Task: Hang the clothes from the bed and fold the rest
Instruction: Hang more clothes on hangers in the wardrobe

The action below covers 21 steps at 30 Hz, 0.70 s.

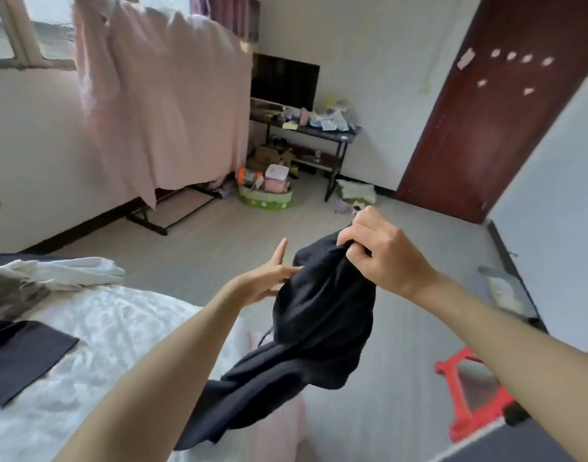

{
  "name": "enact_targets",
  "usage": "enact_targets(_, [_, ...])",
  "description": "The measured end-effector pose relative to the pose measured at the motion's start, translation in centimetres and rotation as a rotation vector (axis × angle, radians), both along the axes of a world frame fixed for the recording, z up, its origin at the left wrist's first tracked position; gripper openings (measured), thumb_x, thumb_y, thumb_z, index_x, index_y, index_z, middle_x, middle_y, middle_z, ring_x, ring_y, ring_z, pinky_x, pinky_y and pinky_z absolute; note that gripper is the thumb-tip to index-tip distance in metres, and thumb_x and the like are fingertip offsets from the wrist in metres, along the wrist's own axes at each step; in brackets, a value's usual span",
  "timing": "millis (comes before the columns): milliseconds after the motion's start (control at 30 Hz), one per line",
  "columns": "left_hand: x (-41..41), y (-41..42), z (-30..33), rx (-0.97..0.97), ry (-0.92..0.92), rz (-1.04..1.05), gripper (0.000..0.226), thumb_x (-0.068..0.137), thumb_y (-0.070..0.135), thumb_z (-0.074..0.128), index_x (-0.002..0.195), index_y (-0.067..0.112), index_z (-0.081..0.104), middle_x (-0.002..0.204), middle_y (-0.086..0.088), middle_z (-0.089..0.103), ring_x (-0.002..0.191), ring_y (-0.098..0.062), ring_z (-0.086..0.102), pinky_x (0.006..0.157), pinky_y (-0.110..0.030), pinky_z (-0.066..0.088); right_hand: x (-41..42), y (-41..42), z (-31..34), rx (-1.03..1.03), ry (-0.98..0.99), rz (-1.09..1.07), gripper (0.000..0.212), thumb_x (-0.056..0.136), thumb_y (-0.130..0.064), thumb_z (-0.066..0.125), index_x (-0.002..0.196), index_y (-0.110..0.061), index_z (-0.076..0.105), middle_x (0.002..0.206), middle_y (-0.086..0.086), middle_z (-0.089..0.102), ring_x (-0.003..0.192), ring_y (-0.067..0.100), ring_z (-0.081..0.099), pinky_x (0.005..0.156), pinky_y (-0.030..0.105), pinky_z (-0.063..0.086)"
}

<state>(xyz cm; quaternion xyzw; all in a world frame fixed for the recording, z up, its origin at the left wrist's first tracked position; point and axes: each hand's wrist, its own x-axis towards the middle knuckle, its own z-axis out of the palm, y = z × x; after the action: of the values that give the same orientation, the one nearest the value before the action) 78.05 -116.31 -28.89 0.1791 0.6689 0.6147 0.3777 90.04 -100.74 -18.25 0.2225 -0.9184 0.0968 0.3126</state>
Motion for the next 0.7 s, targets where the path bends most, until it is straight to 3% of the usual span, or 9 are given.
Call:
enact_targets(67, [2.3, 4.3, 0.0, 0.046, -0.158, -0.015, 0.104, 0.073, 0.052, 0.067, 0.146, 0.039, -0.006, 0.144, 0.008, 0.033, 0.124, -0.017, 0.044, 0.105, -0.038, 0.035, 3.4, 2.1, 0.4, -0.155, 0.04, -0.095, 0.027, 0.076, 0.001, 0.04, 0.072, 0.003, 0.066, 0.066, 0.014, 0.052, 0.069, 0.017, 0.045, 0.073, 0.009, 0.041])
enact_targets(133, [5.2, 8.3, -0.1, 0.02, -0.199, -0.102, 0.102, 0.072, 0.058, 0.065, 0.15, 0.029, 0.007, 0.147, -0.004, 0.038, 0.129, -0.023, 0.043, 0.109, -0.042, 0.033, 7.1, 4.1, 1.1, -0.278, 0.05, -0.201, 0.026, 0.076, 0.0, 0.041, 0.069, 0.001, 0.066, 0.065, 0.012, 0.054, 0.068, 0.014, 0.045, 0.071, 0.006, 0.036])
enact_targets(233, [9.9, 12.4, -1.0, 0.032, -0.171, -0.272, 0.043, 0.094, 0.046, 0.045, 0.126, 0.019, 0.053, 0.109, 0.0, 0.068, 0.097, -0.015, 0.064, 0.081, -0.028, 0.052, 12.7, 6.6, 1.9, -0.362, 0.079, -0.306, 0.025, 0.073, 0.0, 0.042, 0.065, -0.001, 0.065, 0.063, 0.01, 0.056, 0.064, 0.017, 0.049, 0.064, 0.019, 0.04])
enact_targets(300, [13.1, 14.6, -1.1, 0.028, -0.223, -0.384, 0.031, 0.097, 0.037, 0.042, 0.101, 0.015, 0.064, 0.086, 0.002, 0.073, 0.08, -0.012, 0.068, 0.064, -0.021, 0.051, 17.0, 8.6, 2.1, -0.424, 0.076, -0.421, 0.023, 0.071, 0.003, 0.043, 0.063, -0.002, 0.064, 0.061, 0.006, 0.056, 0.064, 0.01, 0.048, 0.062, 0.017, 0.038])
enact_targets(367, [15.9, 16.4, -0.7, 0.031, -0.24, -0.47, 0.029, 0.095, 0.037, 0.047, 0.098, 0.015, 0.066, 0.091, -0.001, 0.072, 0.082, -0.013, 0.069, 0.064, -0.022, 0.053, 21.3, 10.7, 1.8, -0.534, 0.013, -0.545, 0.023, 0.071, 0.002, 0.044, 0.061, -0.006, 0.063, 0.06, -0.007, 0.053, 0.064, 0.001, 0.049, 0.063, 0.009, 0.036])
enact_targets(500, [20.6, 21.6, 2.3, 0.104, -0.072, -0.413, 0.024, 0.088, 0.032, 0.061, 0.101, 0.012, 0.065, 0.086, 0.0, 0.074, 0.078, -0.013, 0.07, 0.059, -0.02, 0.053, 31.4, 15.4, -0.7, -0.681, -0.286, -0.9, 0.037, 0.077, 0.003, 0.049, 0.055, -0.025, 0.057, 0.054, -0.015, 0.056, 0.054, -0.003, 0.047, 0.055, 0.009, 0.036])
enact_targets(567, [23.5, 24.6, 4.6, 0.147, 0.05, -0.491, 0.022, 0.086, 0.026, 0.065, 0.105, 0.014, 0.065, 0.089, 0.002, 0.074, 0.083, -0.014, 0.07, 0.065, -0.019, 0.052, 36.7, 17.6, -2.5, -0.72, -0.471, -1.038, 0.037, 0.078, -0.002, 0.051, 0.054, -0.029, 0.058, 0.05, -0.019, 0.055, 0.05, -0.003, 0.046, 0.055, 0.012, 0.035])
enact_targets(633, [25.5, 26.2, 6.4, 0.207, 0.21, -0.57, 0.018, 0.085, 0.016, 0.066, 0.102, 0.014, 0.064, 0.091, 0.0, 0.071, 0.086, -0.014, 0.067, 0.073, -0.02, 0.051, 39.5, 18.7, -4.2, -0.77, -0.67, -1.08, 0.035, 0.081, -0.005, 0.051, 0.059, -0.029, 0.062, 0.058, -0.017, 0.06, 0.058, -0.003, 0.051, 0.064, 0.019, 0.042])
enact_targets(700, [28.8, 28.2, 8.0, 0.263, 0.419, -0.724, 0.015, 0.083, 0.006, 0.067, 0.09, 0.019, 0.062, 0.079, 0.007, 0.066, 0.074, -0.003, 0.063, 0.07, -0.013, 0.048, 42.2, 19.2, -4.6, -0.855, -0.696, -1.14, 0.027, 0.084, -0.006, 0.051, 0.076, -0.03, 0.061, 0.077, -0.008, 0.064, 0.075, 0.01, 0.058, 0.075, 0.025, 0.046])
